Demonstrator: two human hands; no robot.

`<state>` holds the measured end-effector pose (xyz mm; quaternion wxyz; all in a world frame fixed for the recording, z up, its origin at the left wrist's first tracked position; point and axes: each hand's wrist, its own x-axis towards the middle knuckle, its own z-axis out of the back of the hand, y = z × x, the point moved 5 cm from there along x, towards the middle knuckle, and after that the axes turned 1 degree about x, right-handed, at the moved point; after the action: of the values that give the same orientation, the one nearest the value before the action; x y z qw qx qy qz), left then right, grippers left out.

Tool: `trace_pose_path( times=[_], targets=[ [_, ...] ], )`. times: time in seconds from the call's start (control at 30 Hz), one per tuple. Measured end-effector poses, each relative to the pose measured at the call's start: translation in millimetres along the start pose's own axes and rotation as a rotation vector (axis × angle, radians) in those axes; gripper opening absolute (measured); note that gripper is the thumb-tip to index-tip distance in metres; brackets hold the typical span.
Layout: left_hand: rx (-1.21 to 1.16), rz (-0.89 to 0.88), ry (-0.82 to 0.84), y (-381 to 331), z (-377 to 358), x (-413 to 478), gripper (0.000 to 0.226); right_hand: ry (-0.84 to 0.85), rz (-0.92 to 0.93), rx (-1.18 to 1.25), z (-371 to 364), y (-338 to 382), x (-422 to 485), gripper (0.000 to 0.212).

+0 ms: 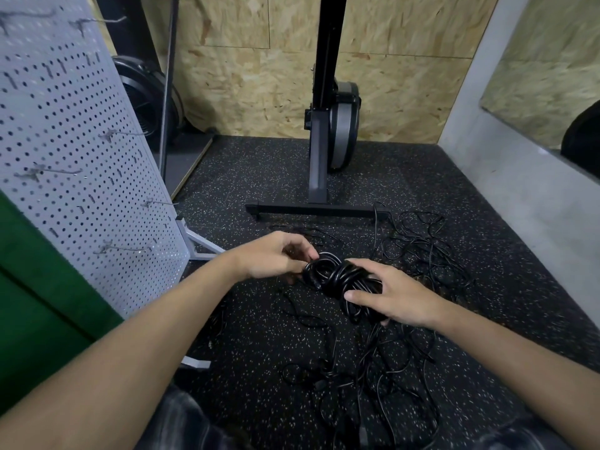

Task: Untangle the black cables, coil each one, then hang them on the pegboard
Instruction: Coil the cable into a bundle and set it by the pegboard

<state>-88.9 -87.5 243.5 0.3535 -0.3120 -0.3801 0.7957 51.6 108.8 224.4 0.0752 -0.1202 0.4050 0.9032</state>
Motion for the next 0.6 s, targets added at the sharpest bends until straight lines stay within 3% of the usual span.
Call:
trace_pose_path(
  times=[0.1, 0.2, 0.6],
  targets=[
    [-0.081, 0.095, -0.024, 8.6, 1.3, -5.1, 0.036, 0.002, 0.006, -0.008, -4.9, 2.0, 10.2, 0.074],
    [-0.247, 0.194, -0.069, 19.8, 4.7, -10.3, 0.036, -0.012, 0.011, -0.022, -9.9, 10.9, 19.4, 0.068],
    [-0.319, 0.364, -0.051, 83.1, 29.8, -36.1, 0.051, 0.172, 0.142, 0.081, -50.9, 55.8, 75.6, 0.057]
  ],
)
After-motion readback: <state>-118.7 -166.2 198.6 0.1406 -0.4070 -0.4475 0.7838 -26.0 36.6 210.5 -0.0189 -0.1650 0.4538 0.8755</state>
